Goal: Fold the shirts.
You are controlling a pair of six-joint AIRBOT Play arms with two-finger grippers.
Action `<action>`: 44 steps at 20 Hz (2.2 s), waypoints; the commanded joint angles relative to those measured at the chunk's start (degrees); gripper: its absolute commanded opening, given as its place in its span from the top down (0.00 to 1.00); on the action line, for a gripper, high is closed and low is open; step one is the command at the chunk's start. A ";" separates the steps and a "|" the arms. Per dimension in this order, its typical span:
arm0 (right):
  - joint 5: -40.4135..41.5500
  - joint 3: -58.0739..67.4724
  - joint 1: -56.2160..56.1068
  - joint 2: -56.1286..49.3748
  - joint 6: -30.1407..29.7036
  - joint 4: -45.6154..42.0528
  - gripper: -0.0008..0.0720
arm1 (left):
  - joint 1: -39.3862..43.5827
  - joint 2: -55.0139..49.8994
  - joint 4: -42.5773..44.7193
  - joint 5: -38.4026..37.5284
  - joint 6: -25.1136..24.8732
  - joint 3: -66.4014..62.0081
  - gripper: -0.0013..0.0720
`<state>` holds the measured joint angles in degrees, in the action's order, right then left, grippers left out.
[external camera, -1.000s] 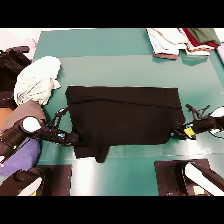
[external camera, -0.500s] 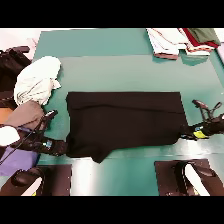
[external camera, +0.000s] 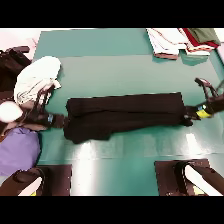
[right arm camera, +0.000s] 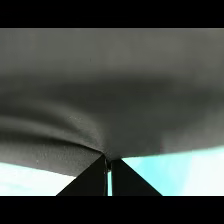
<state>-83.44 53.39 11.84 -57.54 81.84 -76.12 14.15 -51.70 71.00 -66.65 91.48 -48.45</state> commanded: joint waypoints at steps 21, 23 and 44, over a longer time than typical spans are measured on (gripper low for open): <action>1.33 14.49 26.88 -33.57 -18.05 18.34 0.15 | 10.75 -30.36 -5.92 12.63 -3.89 -24.48 0.96; 1.16 14.38 27.15 -36.52 -20.50 21.88 0.15 | 14.53 -32.39 -6.82 16.06 -3.61 -24.52 0.96; -2.47 37.38 -3.34 -14.60 -9.03 25.64 0.96 | 23.80 -58.97 -13.14 15.85 -3.04 -48.63 0.96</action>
<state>-85.91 86.65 13.47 -75.59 68.40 -50.50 37.82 -109.14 57.93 -50.17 88.49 -96.40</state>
